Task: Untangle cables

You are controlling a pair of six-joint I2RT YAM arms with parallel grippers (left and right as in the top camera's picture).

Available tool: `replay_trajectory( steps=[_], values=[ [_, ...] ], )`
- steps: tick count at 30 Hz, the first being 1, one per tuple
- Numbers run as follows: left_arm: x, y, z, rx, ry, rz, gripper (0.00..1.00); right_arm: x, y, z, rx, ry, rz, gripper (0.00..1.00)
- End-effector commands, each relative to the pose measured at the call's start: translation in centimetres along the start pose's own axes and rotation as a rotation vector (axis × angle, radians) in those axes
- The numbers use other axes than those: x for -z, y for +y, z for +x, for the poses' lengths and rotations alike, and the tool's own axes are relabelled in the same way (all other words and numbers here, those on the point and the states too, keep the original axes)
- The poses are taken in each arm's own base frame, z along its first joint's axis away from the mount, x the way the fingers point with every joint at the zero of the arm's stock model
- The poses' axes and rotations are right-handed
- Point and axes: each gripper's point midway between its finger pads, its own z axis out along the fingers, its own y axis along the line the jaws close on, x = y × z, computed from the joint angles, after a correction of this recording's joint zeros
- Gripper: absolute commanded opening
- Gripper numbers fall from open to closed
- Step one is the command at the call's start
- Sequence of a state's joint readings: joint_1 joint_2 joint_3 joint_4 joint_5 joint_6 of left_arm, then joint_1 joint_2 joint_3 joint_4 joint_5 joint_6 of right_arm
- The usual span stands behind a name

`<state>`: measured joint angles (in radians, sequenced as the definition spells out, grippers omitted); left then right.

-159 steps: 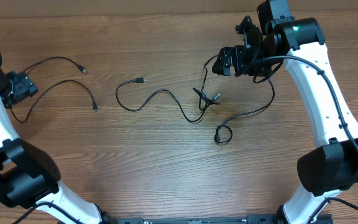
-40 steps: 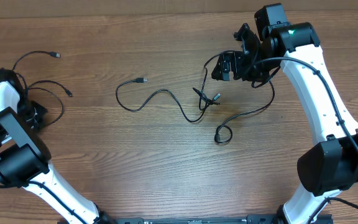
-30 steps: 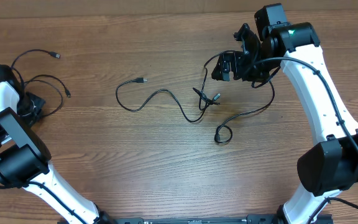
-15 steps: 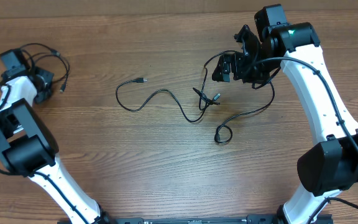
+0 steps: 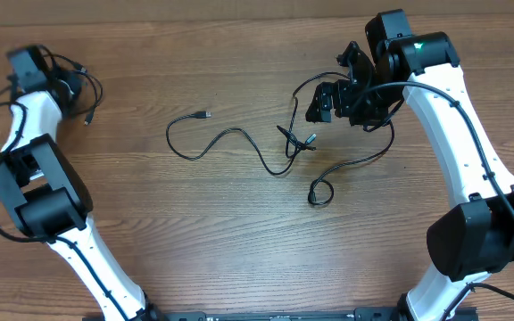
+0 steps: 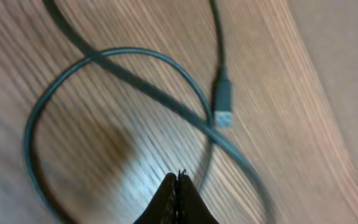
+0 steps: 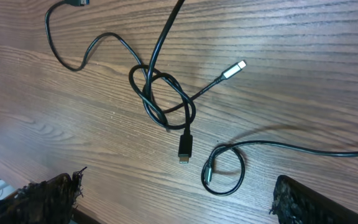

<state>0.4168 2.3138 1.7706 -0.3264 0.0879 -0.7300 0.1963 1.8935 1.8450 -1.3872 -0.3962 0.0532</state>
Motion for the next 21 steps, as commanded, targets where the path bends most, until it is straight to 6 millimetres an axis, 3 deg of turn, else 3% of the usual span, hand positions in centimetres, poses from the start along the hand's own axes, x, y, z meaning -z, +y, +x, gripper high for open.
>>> replay_trajectory(
  steps=[1, 4, 8, 12, 17, 21],
  values=[
    [3.1, -2.9, -2.6, -0.078, 0.019, 0.008, 0.04, 0.6, 0.4, -0.1, 0.004, -0.022, -0.013, 1.0],
    [5.6, -2.8, -2.4, -0.14, 0.089, -0.058, 0.04, 0.6, 0.4, -0.1, 0.004, -0.022, -0.013, 1.0],
    [8.7, -1.2, 0.0, -0.172, 0.239, -0.163, 0.04, 0.6, 0.4, -0.2, 0.005, -0.023, -0.013, 1.0],
    [10.1, 1.5, 5.5, -0.184, 0.442, -0.292, 0.1, 0.6, 0.4, -0.2, 0.006, -0.025, -0.013, 1.0],
    [9.0, 3.1, 9.0, -0.215, 0.513, -0.353, 0.19, 0.6, 0.4, -0.2, 0.005, -0.024, -0.013, 1.0],
    [6.8, 5.4, 10.9, -0.247, 0.488, -0.425, 0.14, 0.6, 0.4, 0.0, 0.003, -0.018, -0.012, 1.0]
  ],
)
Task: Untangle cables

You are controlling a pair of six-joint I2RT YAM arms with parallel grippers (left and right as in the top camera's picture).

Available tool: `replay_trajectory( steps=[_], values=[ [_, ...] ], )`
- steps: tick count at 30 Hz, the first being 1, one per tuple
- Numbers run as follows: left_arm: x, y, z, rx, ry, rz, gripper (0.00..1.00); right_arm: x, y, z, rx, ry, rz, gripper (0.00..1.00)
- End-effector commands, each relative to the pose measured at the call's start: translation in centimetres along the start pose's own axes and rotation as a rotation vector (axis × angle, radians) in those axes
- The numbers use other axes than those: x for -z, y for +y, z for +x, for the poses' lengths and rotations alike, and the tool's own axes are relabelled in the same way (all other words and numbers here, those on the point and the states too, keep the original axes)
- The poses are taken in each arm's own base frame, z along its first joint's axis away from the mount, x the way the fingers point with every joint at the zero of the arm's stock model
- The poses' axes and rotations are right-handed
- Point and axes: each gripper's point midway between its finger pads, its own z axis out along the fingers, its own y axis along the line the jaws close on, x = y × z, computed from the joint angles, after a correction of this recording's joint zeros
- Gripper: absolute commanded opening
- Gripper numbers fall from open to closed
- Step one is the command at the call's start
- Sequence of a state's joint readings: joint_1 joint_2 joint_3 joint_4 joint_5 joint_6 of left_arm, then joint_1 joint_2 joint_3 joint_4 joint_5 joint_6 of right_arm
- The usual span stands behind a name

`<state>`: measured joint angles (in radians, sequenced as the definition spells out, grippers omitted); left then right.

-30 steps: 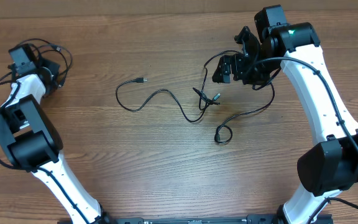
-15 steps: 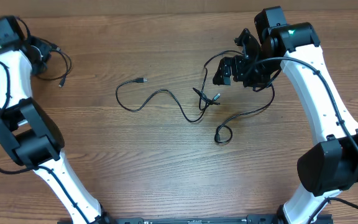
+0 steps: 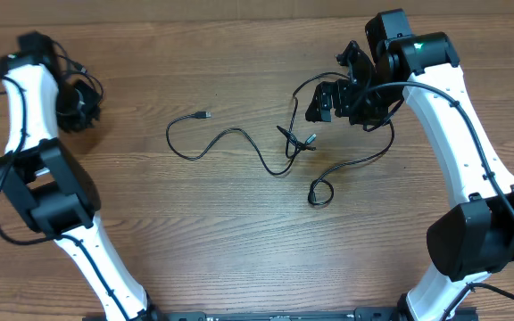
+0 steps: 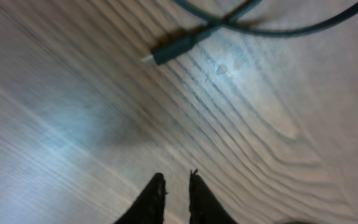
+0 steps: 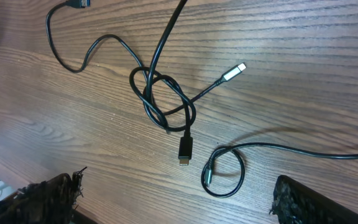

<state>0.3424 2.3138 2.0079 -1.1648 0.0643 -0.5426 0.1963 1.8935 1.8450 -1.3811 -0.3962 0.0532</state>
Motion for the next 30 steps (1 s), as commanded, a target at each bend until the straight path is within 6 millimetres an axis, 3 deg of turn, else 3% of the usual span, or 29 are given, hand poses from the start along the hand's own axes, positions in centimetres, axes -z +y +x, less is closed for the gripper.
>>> replay_trajectory(
  steps=[1, 4, 8, 17, 25, 30],
  values=[
    [-2.9, 1.2, 0.8, -0.026, -0.01, -0.084, 0.14, 0.6, 0.4, 0.3, -0.003, -0.006, -0.011, 1.0],
    [-4.4, 1.8, -0.2, -0.019, -0.063, -0.09, 0.11, 0.6, 0.3, 0.6, -0.009, 0.009, -0.008, 1.0],
    [-4.7, 2.2, -2.5, 0.0, -0.151, -0.084, 0.07, 0.6, 0.3, 0.8, -0.012, 0.014, -0.007, 1.0],
    [-5.3, 3.1, -5.8, 0.037, -0.249, -0.066, 0.04, 0.6, 0.3, 0.9, -0.014, 0.019, -0.007, 1.0],
    [-10.2, 2.6, -7.7, -0.01, -0.286, -0.025, 0.04, 0.6, 0.3, 0.9, -0.044, 0.02, -0.007, 1.0],
    [-10.5, 1.9, -10.3, -0.014, -0.384, 0.024, 0.06, 0.6, 0.3, 1.0, -0.057, 0.022, -0.006, 1.0]
  ],
)
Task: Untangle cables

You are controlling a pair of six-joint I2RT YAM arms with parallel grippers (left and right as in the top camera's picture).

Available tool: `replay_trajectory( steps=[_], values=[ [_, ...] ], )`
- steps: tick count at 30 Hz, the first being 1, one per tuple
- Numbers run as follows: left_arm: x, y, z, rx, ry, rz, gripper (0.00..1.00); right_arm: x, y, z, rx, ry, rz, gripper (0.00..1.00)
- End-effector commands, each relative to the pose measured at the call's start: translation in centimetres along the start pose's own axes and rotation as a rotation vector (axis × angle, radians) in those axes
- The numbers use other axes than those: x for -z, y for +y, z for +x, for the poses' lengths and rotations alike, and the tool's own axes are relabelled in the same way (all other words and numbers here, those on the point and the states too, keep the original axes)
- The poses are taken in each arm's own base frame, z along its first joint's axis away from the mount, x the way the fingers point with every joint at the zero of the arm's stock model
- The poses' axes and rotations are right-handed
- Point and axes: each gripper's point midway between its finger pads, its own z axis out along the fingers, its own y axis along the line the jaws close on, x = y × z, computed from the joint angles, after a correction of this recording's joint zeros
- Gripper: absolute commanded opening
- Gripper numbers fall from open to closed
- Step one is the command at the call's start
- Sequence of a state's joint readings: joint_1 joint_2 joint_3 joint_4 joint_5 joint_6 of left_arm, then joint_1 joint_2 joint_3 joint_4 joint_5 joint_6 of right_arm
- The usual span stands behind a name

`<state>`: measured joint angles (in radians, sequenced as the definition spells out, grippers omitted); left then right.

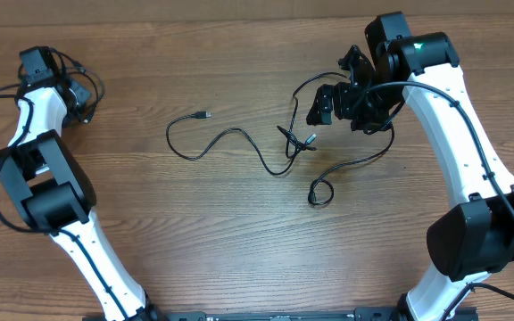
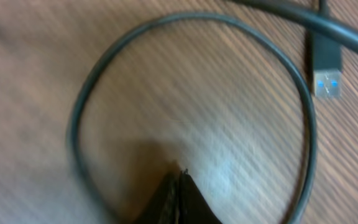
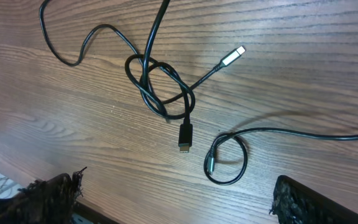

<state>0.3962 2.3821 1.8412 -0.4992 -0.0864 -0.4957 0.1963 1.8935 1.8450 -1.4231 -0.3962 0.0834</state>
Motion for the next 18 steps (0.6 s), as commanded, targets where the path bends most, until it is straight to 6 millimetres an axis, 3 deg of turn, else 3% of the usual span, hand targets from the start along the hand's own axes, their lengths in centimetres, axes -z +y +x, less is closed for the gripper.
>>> replay_trajectory(
  steps=[1, 6, 9, 11, 13, 14, 17, 18],
  values=[
    [-4.6, 1.4, 1.4, -0.072, 0.012, -0.014, 0.09, 0.6, 0.4, 0.1, -0.012, -0.014, -0.012, 1.0],
    [-1.5, 0.0, -5.3, -0.07, -0.106, 0.032, 0.09, 0.6, 0.4, 0.1, -0.015, -0.014, -0.012, 1.0],
    [3.1, -1.2, -10.7, -0.053, -0.189, 0.06, 0.08, 0.6, 0.4, 0.1, -0.015, -0.014, -0.012, 1.0],
    [5.4, -2.3, -12.2, -0.069, -0.206, 0.1, 0.08, 0.6, 0.4, 0.0, -0.014, -0.017, -0.013, 1.0],
    [7.4, -3.8, -12.7, -0.099, -0.189, 0.167, 0.15, 0.6, 0.4, 0.0, -0.013, -0.018, -0.013, 1.0],
    [9.5, -5.1, -12.2, -0.112, -0.136, 0.237, 0.19, 0.6, 0.4, 0.0, -0.013, -0.017, -0.012, 1.0],
    [11.8, -6.0, -9.7, -0.116, -0.004, 0.307, 0.04, 0.6, 0.4, 0.0, -0.012, -0.019, -0.013, 1.0],
    [12.2, -6.0, -8.7, -0.11, 0.044, 0.314, 0.04, 0.6, 0.4, -0.1, -0.011, -0.021, -0.013, 1.0]
  ],
)
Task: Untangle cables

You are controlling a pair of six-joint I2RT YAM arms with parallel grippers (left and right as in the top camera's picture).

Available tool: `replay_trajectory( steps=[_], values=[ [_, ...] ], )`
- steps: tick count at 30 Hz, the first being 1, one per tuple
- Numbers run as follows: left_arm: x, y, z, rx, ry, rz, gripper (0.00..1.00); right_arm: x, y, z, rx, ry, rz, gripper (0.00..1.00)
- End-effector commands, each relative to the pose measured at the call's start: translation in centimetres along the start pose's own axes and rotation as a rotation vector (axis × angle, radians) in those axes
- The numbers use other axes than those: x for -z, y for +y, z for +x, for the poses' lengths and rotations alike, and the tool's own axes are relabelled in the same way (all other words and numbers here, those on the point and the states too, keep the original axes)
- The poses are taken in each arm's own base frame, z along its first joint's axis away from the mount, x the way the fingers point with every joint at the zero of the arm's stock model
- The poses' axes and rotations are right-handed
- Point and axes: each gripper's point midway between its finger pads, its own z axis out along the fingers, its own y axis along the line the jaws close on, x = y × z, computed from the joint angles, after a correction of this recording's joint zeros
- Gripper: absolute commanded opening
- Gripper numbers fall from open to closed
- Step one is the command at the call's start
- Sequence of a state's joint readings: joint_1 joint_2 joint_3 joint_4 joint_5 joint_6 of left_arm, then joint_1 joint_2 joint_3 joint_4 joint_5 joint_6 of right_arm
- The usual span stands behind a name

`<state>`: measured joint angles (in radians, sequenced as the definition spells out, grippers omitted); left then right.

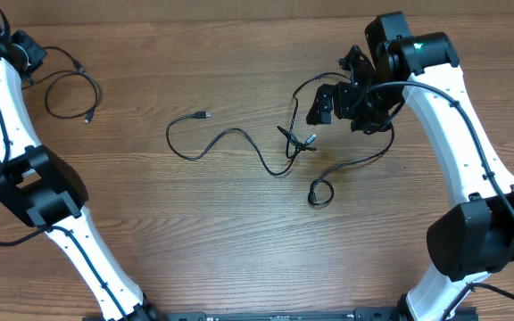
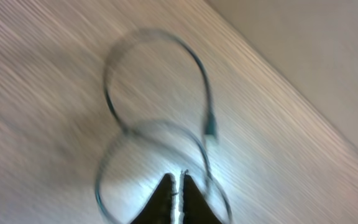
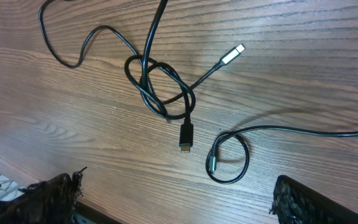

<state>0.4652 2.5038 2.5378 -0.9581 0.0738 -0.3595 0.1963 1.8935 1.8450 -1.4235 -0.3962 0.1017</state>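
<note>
A black cable runs from a plug at centre-left to a knot, also seen as a knot from the right wrist. Below the knot lie a black plug, a silver plug and a small end loop. My right gripper hovers over that knot, wide open and empty, as the right wrist view of the gripper confirms. A second cable, coiled in loops, lies far left. My left gripper is beyond it at the corner, shut, blurred, with nothing seen between its fingers.
The table's far edge runs just behind both grippers. The left wrist view shows that edge close to the coiled cable. Bare wood fills the front half of the table.
My left gripper, shut low over the coiled cable before, now sits higher and further toward the far-left corner, leaving the loops uncovered on the table. The right arm and knotted cable are unchanged.
At first my left gripper was shut close over the far-left cable's loop and plug. Then its fingers stood slightly apart near a plug, then shut again over the loop, and now it is drawn back. The right gripper has stayed open above the knot throughout.
</note>
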Motion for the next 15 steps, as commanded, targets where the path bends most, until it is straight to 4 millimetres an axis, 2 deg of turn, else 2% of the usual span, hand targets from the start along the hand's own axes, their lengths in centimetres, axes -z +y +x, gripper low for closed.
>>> replay_trajectory(
  steps=[1, 5, 9, 14, 15],
  values=[
    [2.8, -3.6, 2.4, -0.015, 0.135, 0.162, 0.04, 0.6, 0.4, -0.1, 0.008, -0.023, -0.014, 1.0],
    [3.2, -2.3, 8.9, 0.001, 0.378, 0.057, 0.04, 0.6, 0.4, -0.2, 0.009, -0.025, -0.013, 1.0],
    [2.9, -0.8, 14.2, -0.031, 0.544, -0.082, 0.04, 0.6, 0.5, -0.3, 0.013, -0.031, -0.015, 1.0],
    [0.5, 0.6, 18.9, -0.098, 0.637, -0.205, 0.04, 0.6, 0.5, -0.4, 0.014, -0.034, -0.015, 1.0],
    [-0.7, 1.1, 20.5, -0.116, 0.654, -0.227, 0.04, 0.6, 0.5, -0.4, 0.014, -0.034, -0.015, 1.0]
  ],
)
